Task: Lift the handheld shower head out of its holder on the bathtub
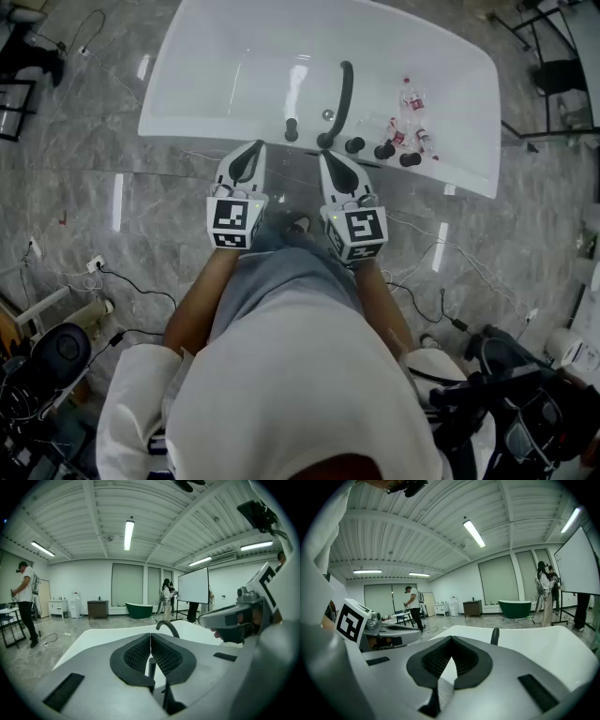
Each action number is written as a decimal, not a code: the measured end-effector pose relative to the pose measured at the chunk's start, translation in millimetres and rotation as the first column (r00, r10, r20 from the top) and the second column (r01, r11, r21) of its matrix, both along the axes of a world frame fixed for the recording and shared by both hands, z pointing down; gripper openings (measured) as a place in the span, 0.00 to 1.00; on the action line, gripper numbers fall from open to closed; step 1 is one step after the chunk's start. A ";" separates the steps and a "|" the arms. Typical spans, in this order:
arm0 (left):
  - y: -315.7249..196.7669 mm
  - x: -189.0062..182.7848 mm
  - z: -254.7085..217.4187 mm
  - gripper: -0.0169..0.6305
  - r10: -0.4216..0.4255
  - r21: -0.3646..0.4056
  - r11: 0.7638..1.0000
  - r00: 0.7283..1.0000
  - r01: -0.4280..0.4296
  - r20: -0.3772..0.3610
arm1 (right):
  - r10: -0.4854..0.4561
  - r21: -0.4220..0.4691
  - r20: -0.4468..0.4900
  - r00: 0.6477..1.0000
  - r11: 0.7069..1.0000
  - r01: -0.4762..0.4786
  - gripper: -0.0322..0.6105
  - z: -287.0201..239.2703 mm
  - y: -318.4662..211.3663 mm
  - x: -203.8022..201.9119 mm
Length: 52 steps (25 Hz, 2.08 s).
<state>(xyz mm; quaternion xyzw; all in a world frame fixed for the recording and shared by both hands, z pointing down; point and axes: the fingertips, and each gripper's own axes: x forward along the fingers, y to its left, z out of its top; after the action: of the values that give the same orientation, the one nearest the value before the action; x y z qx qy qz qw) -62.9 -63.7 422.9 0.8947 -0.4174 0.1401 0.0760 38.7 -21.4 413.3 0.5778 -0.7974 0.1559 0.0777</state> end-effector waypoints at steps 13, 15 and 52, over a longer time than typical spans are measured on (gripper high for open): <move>23.2 -29.0 33.3 0.05 -0.062 -0.007 0.998 0.997 0.062 0.051 | 0.031 -0.022 0.023 0.999 0.999 -0.030 0.07 51.1 12.3 -2.7; 26.1 -30.2 44.1 0.05 -0.055 0.002 0.998 0.997 0.055 0.051 | 0.025 -0.019 0.062 0.998 1.000 -0.024 0.08 68.8 11.6 -9.2; -45.8 -15.4 200.4 0.05 0.082 0.021 0.997 0.996 -0.081 -0.045 | 0.132 -0.129 -0.132 0.982 0.980 -0.149 0.27 308.8 -75.8 -41.7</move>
<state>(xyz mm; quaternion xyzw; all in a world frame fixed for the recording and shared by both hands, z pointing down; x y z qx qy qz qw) -78.3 -109.5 623.3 0.9145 -0.3802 0.1185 0.0709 -3.0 -97.2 722.1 0.6343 -0.7356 0.1800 0.1553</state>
